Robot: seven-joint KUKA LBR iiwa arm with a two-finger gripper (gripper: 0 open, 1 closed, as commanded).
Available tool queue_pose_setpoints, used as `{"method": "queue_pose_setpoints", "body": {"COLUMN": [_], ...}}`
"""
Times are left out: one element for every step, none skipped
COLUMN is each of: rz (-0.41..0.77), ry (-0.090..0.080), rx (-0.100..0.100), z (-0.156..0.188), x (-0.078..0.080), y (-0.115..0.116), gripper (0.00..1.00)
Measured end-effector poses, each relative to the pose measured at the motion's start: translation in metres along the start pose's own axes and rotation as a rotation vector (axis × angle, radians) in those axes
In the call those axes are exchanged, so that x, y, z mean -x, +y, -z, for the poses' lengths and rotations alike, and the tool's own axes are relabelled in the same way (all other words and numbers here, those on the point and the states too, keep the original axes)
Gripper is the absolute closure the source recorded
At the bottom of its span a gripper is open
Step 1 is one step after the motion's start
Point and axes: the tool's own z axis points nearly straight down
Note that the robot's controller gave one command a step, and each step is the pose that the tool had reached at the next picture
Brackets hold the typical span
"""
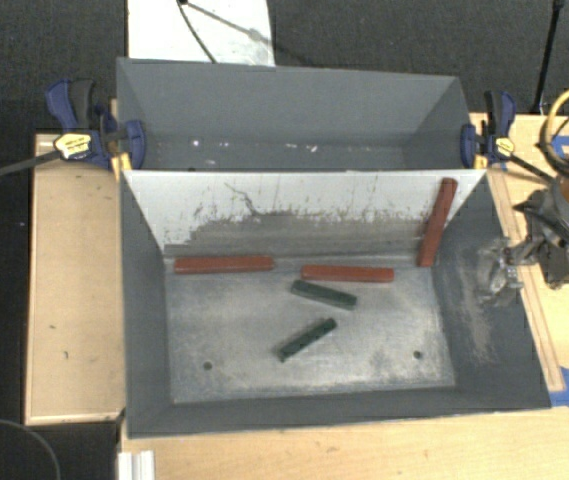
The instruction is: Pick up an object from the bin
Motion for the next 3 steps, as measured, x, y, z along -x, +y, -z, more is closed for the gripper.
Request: {"method": "queue_pose_setpoints", "body": {"rz": [0.002,-0.008,-0.007], "ry": [0.0,0.007,0.001], "rx": [0.0,0.004,0.001], "z": [0.0,-0.101,-0.096], "x": [0.0,0.036,0.036], "y": [0.0,0.037,0.034], "gripper": [0.0,0.0,1.0]}}
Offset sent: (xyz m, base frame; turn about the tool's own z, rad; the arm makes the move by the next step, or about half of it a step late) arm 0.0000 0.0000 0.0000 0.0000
